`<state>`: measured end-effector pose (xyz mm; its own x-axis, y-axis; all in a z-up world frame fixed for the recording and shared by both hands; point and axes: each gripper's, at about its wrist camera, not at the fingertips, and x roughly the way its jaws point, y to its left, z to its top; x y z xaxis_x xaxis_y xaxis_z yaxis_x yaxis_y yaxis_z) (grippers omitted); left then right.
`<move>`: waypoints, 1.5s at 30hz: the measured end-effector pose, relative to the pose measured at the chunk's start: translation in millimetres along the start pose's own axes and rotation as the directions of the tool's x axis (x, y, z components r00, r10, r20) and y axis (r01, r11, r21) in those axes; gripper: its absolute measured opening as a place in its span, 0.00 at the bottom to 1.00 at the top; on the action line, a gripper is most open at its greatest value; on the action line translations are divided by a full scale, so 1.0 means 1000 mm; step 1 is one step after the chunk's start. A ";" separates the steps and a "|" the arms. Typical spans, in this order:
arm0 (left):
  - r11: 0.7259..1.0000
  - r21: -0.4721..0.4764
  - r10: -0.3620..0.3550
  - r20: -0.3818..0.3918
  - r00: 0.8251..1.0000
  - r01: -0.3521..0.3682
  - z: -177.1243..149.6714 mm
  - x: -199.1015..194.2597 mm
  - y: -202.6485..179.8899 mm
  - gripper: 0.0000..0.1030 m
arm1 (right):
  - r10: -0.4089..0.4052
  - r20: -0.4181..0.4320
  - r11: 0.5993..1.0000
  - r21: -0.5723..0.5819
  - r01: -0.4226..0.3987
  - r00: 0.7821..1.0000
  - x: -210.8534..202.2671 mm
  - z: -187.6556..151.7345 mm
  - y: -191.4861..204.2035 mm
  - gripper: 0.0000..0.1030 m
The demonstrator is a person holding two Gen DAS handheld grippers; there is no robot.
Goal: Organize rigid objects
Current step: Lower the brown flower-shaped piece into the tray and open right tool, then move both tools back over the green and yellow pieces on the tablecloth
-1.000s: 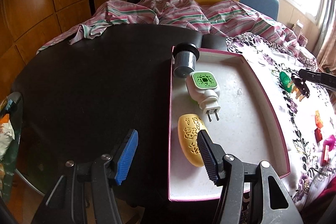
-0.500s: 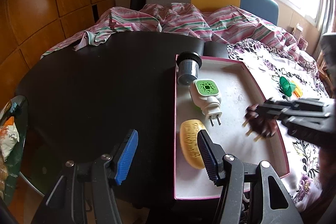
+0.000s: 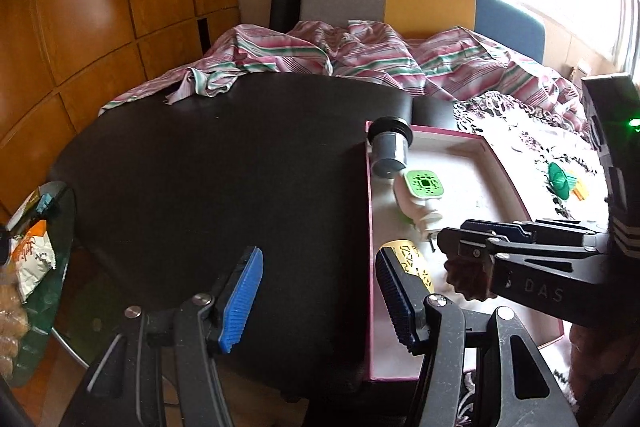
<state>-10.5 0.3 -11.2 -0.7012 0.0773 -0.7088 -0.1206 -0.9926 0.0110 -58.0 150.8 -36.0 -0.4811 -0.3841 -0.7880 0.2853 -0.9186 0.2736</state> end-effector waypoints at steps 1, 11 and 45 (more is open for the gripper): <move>1.000 0.005 0.009 0.006 1.000 -0.009 0.000 -0.001 0.000 0.58 | 0.005 0.001 1.000 -0.001 -0.005 1.000 0.000 0.001 0.002 0.26; 0.999 0.028 0.022 0.045 0.999 -0.023 0.000 -0.011 -0.001 0.60 | -0.012 0.045 1.000 0.013 0.011 0.999 -0.017 0.001 -0.004 0.45; 0.975 0.199 -0.115 0.096 0.989 0.094 0.030 -0.023 -0.079 0.61 | -0.270 0.110 0.950 0.192 0.246 0.957 -0.110 -0.012 -0.131 0.45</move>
<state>-5.7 79.9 25.1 -0.7471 0.1992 -0.6341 -0.3233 -0.9425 0.0848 -32.4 314.2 7.9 -0.6280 -0.1299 -0.7673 -0.0066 -0.9850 0.1722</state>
